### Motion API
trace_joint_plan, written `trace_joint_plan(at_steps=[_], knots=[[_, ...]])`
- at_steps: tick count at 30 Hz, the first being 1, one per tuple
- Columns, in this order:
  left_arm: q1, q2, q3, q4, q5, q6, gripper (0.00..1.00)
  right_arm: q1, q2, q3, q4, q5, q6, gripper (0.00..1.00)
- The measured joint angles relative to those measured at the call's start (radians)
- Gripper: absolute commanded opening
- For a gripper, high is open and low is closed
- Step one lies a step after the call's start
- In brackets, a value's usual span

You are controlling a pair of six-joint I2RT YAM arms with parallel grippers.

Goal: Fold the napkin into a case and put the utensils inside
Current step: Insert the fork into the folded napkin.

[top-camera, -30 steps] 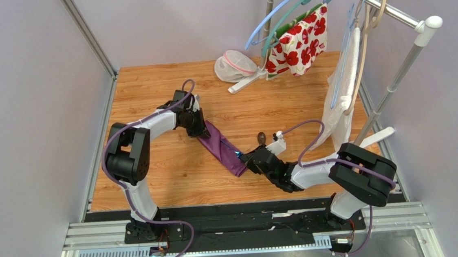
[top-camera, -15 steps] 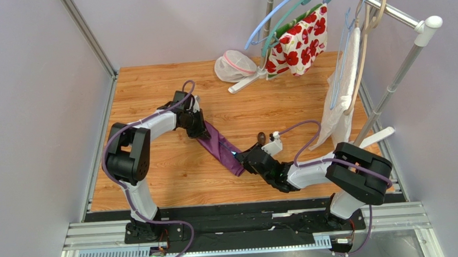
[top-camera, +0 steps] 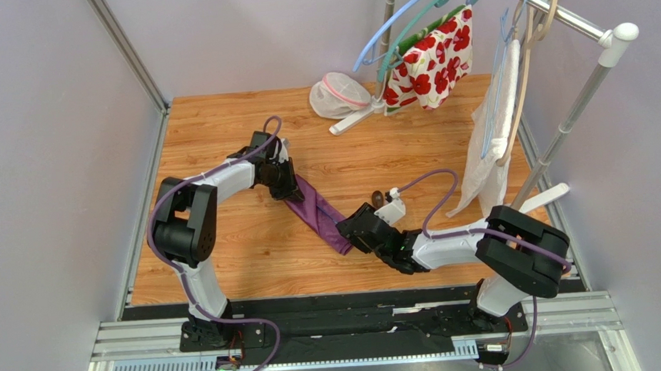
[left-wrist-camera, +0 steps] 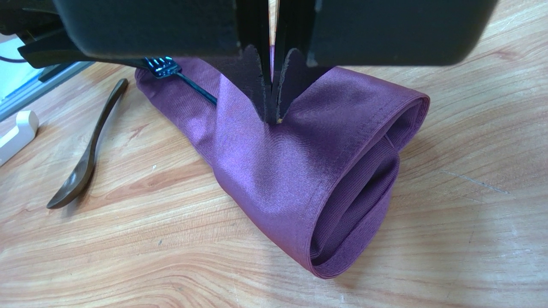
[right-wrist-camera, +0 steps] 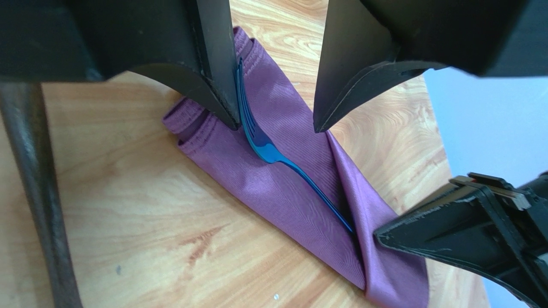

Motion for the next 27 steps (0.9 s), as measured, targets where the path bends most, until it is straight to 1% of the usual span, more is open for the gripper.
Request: trace_joint_plan(at_steps=[4,9,18,25,27], knots=[[-0.002,0.0,0.0,-0.001,0.0,0.0,0.02,0.005,-0.017,0.015,-0.066,-0.006,-0.002,0.52],[-0.005,0.0,0.0,-0.003,0.0,0.0,0.02,0.007,-0.013,0.087,-0.163,-0.019,-0.007,0.51],[-0.006,0.0,0.0,-0.006,0.0,0.0,0.02,0.008,0.051,0.203,-0.3,-0.022,-0.004,0.51],[-0.006,-0.006,0.0,-0.011,0.0,0.0,0.02,0.002,0.059,0.223,-0.362,-0.019,-0.019,0.53],[-0.006,-0.014,0.0,-0.016,-0.001,0.0,0.02,-0.001,0.057,0.223,-0.377,-0.02,-0.036,0.55]])
